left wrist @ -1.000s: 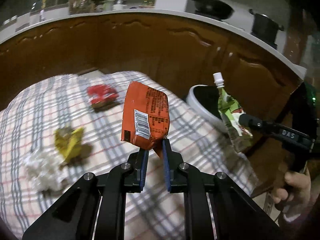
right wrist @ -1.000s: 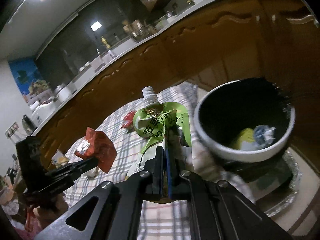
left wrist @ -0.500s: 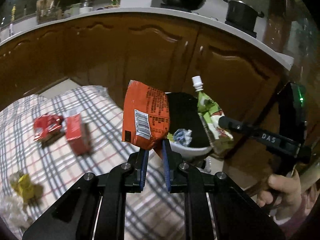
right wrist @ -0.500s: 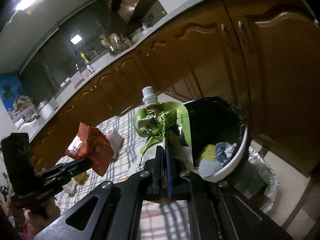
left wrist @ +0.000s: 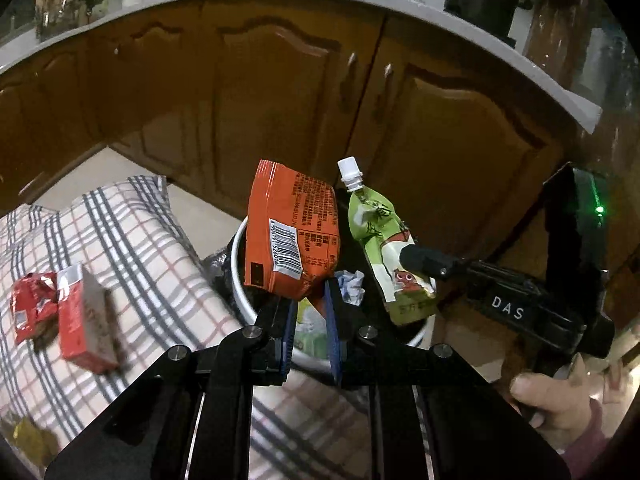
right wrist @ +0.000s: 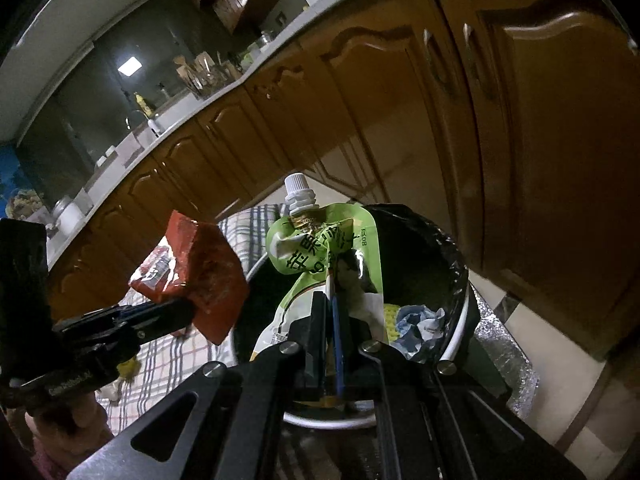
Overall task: Collect trash
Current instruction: 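Carry the pouch and orange bag to the bin and open both grippers, then move both grippers back over the white paper and yellow wrapper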
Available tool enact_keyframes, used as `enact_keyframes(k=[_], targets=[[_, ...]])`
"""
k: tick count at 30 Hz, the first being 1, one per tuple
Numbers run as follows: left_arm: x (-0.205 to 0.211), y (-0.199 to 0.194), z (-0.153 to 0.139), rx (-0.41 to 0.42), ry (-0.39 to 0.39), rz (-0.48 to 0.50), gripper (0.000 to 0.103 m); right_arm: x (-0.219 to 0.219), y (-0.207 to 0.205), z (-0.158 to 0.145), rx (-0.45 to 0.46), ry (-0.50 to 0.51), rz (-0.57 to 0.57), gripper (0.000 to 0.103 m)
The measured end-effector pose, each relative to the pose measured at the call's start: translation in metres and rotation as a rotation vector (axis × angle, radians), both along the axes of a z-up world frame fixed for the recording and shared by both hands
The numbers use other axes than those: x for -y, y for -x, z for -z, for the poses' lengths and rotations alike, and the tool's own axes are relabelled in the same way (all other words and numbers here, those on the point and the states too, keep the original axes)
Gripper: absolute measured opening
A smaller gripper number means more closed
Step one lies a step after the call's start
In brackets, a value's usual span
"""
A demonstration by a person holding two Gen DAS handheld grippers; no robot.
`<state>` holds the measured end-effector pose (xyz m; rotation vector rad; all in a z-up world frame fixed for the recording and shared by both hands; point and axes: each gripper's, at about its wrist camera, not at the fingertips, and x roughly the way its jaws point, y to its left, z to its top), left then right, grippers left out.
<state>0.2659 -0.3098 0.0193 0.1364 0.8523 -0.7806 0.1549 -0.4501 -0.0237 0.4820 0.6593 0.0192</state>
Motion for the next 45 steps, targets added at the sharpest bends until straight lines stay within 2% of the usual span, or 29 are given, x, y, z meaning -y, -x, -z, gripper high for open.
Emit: enact_keyframes(k=[17, 20, 22, 24, 25, 28, 30, 32, 36, 45], targets=[[0.025, -0.016, 0.028, -0.068, -0.058, 0.018, 0.013, 0.011, -0.021, 0.015, -0.069, -0.01, 0.006, 0.004], [0.025, -0.019, 0.031, -0.091, -0.062, 0.017, 0.014, 0.013, -0.024, 0.016, -0.081, -0.011, 0.013, 0.01], [0.023, -0.019, 0.032, -0.11, -0.048, 0.022, 0.017, 0.014, -0.023, 0.014, -0.073, -0.013, 0.019, 0.022], [0.019, -0.017, 0.032, -0.115, -0.035, 0.018, 0.027, 0.015, -0.019, 0.012, -0.05, -0.025, 0.024, 0.051], [0.016, -0.016, 0.031, -0.113, -0.029, 0.011, 0.035, 0.015, -0.017, 0.01, -0.034, -0.027, 0.027, 0.054], [0.004, -0.011, 0.029, -0.107, 0.003, -0.009, 0.039, 0.013, -0.009, 0.005, -0.003, -0.032, 0.032, 0.056], [-0.007, -0.006, 0.027, -0.1, 0.024, -0.034, 0.043, 0.011, -0.006, 0.002, 0.02, -0.038, 0.035, 0.072], [-0.02, -0.001, 0.026, -0.084, 0.037, -0.064, 0.046, 0.009, -0.001, -0.001, 0.053, -0.042, 0.04, 0.08], [-0.048, 0.011, 0.026, -0.056, 0.058, -0.126, 0.049, 0.0, 0.007, -0.006, 0.091, -0.062, 0.042, 0.086], [-0.114, 0.031, 0.022, -0.015, 0.084, -0.248, 0.049, -0.035, 0.008, -0.007, 0.104, -0.09, -0.01, 0.086]])
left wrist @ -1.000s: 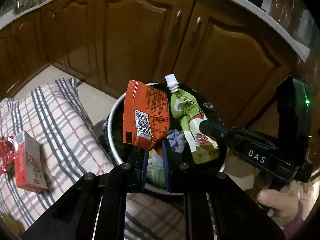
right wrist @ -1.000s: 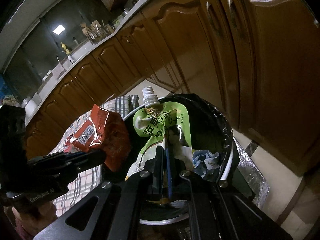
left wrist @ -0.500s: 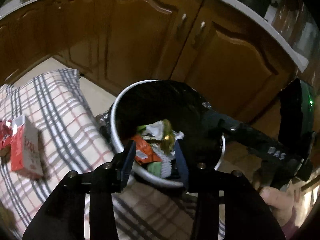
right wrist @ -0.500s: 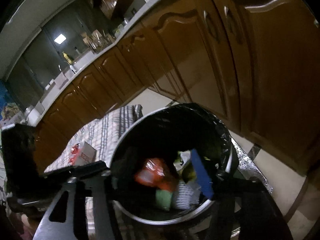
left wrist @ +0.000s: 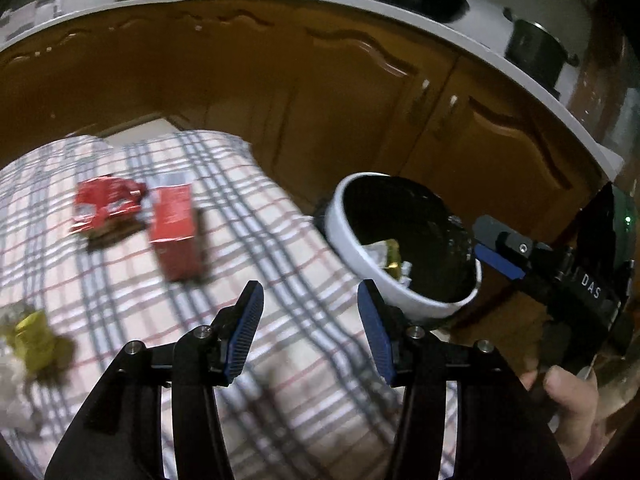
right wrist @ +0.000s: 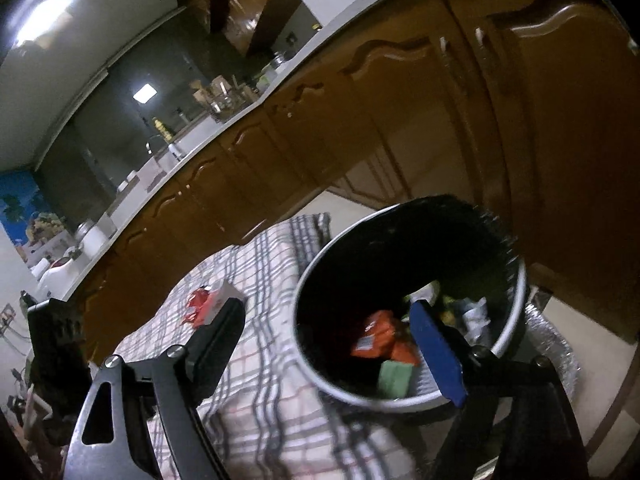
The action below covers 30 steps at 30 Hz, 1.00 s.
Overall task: Collect trash
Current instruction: 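Move both grippers back over the white paper and yellow wrapper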
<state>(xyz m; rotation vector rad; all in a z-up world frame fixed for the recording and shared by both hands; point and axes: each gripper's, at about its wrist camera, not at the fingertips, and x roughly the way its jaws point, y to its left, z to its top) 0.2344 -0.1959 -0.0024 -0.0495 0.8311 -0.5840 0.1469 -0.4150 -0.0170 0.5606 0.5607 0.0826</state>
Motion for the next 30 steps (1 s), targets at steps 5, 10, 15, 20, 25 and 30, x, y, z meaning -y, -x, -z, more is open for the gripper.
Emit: enact_keyframes(k=[5, 10, 15, 20, 25, 30], targets=[[-0.034, 0.01, -0.001, 0.022, -0.006, -0.061, 0.049, -0.022, 0.001, 0.003, -0.003, -0.007, -0.042, 0.086], [-0.07, 0.019, -0.001, 0.025, -0.004, -0.121, 0.049, -0.046, 0.0, 0.003, -0.001, -0.013, -0.089, 0.086], [-0.099, 0.033, -0.003, 0.029, 0.008, -0.185, 0.049, -0.07, 0.001, 0.005, 0.002, -0.017, -0.14, 0.086], [-0.126, 0.048, -0.002, 0.045, -0.005, -0.232, 0.049, -0.096, 0.0, 0.007, -0.009, -0.019, -0.193, 0.086], [-0.153, 0.056, 0.003, 0.04, -0.013, -0.286, 0.049, -0.125, -0.003, 0.01, -0.013, -0.019, -0.255, 0.086], [-0.177, 0.064, 0.004, 0.061, -0.023, -0.346, 0.049, -0.149, -0.008, 0.01, -0.023, -0.034, -0.31, 0.086]])
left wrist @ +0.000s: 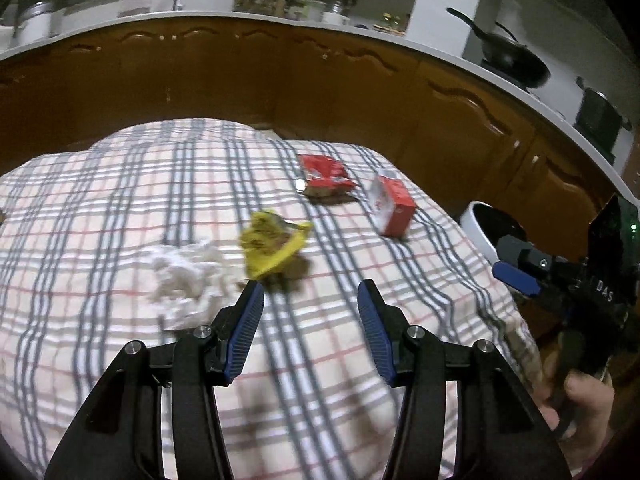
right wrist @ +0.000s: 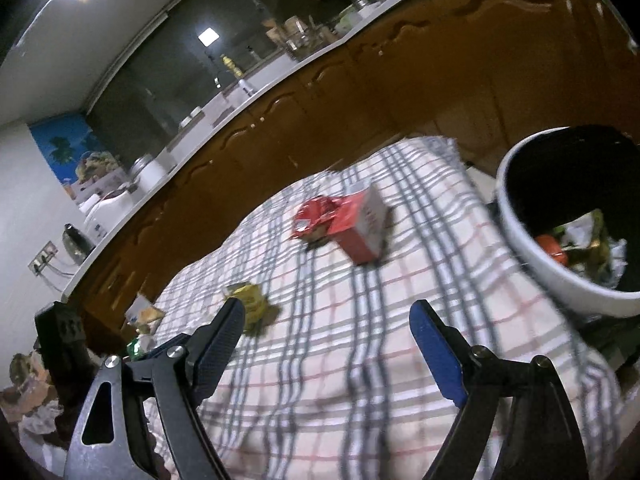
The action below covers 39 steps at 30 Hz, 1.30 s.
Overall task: Collect trash
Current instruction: 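Move both grippers back over the white paper and yellow wrapper, then grasp crumpled white paper with left gripper while right gripper grasps yellow wrapper, then carry the white paper and yellow wrapper to the bin and release both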
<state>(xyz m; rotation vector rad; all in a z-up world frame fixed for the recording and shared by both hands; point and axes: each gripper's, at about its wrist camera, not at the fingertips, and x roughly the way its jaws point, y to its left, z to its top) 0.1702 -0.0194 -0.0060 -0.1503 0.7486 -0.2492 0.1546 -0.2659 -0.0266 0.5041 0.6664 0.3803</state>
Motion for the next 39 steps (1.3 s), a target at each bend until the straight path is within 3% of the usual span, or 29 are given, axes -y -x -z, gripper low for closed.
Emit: enact_keyframes(k=[13, 18, 25, 28, 29, 30, 33, 39], targets=[[-0.048, -0.003, 0.002, 0.003, -0.012, -0.104, 0.049, -0.066, -0.04, 0.004, -0.05, -0.044, -0.158, 0.081], [-0.056, -0.014, 0.011, -0.033, -0.022, -0.117, 0.049, -0.084, -0.059, 0.014, -0.096, -0.088, -0.201, 0.062], [-0.057, -0.025, 0.024, -0.058, -0.04, -0.114, 0.049, -0.11, -0.088, 0.023, -0.144, -0.092, -0.235, 0.05], [-0.055, -0.03, 0.029, -0.063, -0.048, -0.105, 0.049, -0.117, -0.097, 0.031, -0.172, -0.096, -0.245, 0.039], [-0.053, -0.032, 0.031, -0.069, -0.051, -0.096, 0.047, -0.119, -0.098, 0.033, -0.178, -0.097, -0.25, 0.032], [-0.052, -0.033, 0.033, -0.076, -0.054, -0.09, 0.039, -0.121, -0.099, 0.035, -0.184, -0.095, -0.256, 0.024], [-0.049, -0.035, 0.035, -0.083, -0.047, -0.067, 0.016, -0.124, -0.096, 0.035, -0.168, -0.078, -0.267, 0.012], [-0.043, -0.03, 0.028, -0.055, -0.065, -0.049, 0.013, -0.115, -0.078, 0.02, -0.102, -0.036, -0.261, 0.011]])
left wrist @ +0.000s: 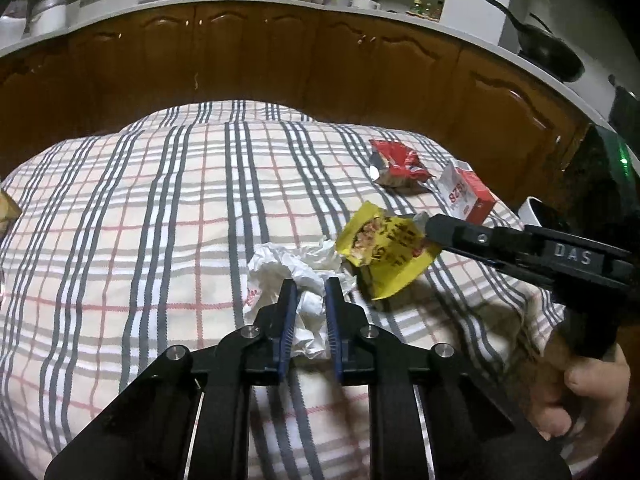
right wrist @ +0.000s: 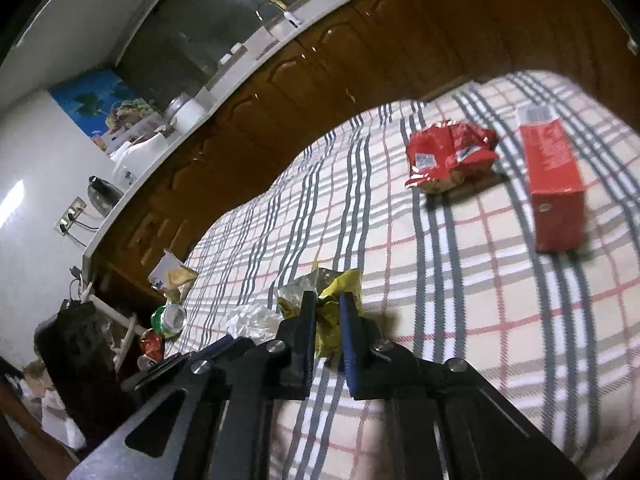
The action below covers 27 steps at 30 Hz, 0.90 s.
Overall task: Collect trash
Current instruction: 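Carry the white paper and yellow wrapper to the bin and release both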
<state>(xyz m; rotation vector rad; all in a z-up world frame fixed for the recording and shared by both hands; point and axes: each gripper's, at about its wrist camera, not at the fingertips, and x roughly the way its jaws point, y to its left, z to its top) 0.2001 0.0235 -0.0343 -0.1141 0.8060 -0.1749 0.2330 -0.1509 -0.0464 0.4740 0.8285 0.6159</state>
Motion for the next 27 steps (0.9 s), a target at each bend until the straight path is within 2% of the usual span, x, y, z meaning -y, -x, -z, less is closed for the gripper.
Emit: enact_keyframes(k=[9, 27], targets=[[0.023, 0.008, -0.027, 0.065, 0.02, 0.068, 0.013, 0.053, 0.031, -0.025, 0.081, -0.001, 0.084, 0.011], [0.131, 0.008, -0.053, 0.106, 0.049, 0.302, 0.013, 0.181, 0.09, -0.041, 0.143, 0.038, 0.334, 0.007]])
